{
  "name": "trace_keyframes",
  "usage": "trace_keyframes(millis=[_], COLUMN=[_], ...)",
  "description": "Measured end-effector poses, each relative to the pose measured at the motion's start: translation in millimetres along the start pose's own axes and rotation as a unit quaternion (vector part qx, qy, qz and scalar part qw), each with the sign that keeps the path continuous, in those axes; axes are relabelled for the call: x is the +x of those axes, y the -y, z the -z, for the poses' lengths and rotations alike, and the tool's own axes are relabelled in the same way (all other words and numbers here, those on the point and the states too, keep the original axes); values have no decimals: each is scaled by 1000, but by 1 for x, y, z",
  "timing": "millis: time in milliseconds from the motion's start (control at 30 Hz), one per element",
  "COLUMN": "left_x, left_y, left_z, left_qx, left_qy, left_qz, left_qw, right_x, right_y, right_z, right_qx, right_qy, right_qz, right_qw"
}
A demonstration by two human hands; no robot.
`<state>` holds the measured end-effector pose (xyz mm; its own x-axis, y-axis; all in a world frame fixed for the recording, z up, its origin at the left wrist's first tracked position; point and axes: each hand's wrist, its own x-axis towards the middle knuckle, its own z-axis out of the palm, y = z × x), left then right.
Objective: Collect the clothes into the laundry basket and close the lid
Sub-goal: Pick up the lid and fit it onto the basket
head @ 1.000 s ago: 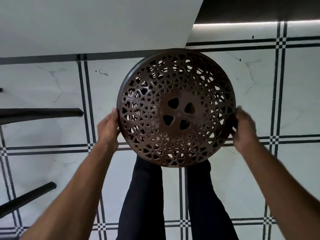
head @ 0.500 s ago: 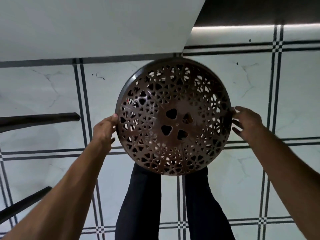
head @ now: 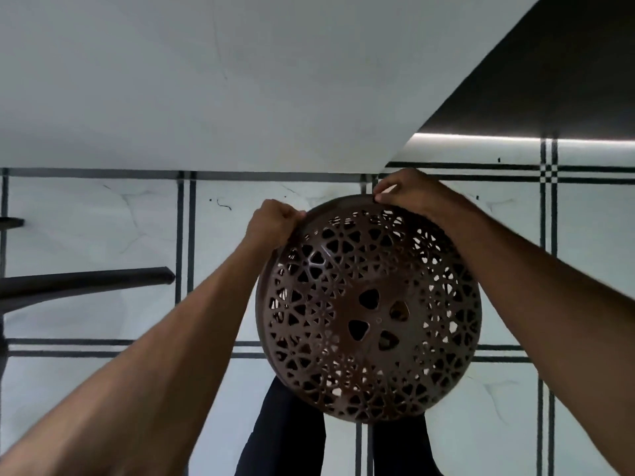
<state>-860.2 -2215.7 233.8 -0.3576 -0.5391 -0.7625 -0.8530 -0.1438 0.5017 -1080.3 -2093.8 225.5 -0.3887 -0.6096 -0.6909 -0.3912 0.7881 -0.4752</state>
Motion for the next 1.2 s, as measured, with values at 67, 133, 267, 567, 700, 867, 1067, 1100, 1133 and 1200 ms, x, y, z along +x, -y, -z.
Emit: trace_keyframes(millis=[67, 133, 267, 567, 700, 867, 1067, 1100, 1133, 1200], left_x=[4, 4, 7, 9, 4, -10, -61, -74, -85, -105], left_y=[4, 7, 7, -1, 7, 18, 80, 89, 98, 114], left_z=[-3, -3, -5, -9, -8, -7, -18, -22, -26, -36], left_qx=[8, 22, 46, 44, 17, -41, -132, -146, -165, -200], left_qy=[-6, -8, -13, -43, -19, -36, -106, -111, -112, -112], left_qz=[19, 22, 16, 30, 42, 49, 70, 78, 92, 131], left_qw=[1000, 999, 999, 998, 999, 997, 983, 980, 976, 965], right_x=[12, 15, 14, 20, 7, -11, -53, -66, -79, -106], right_y=[4, 6, 8, 10, -8, -26, -67, -78, -90, -111], right_z=[0, -3, -5, -1, -6, -4, 0, 0, 0, -10], right_qx=[-49, -48, 2, 66, 106, 153, 208, 226, 243, 279], right_qy=[22, 29, 6, -47, -44, -7, -81, -90, -100, -124], right_qz=[-2, -17, -55, -94, -125, -125, -159, -173, -188, -228], right_qw=[999, 998, 998, 992, 986, 980, 962, 955, 946, 925])
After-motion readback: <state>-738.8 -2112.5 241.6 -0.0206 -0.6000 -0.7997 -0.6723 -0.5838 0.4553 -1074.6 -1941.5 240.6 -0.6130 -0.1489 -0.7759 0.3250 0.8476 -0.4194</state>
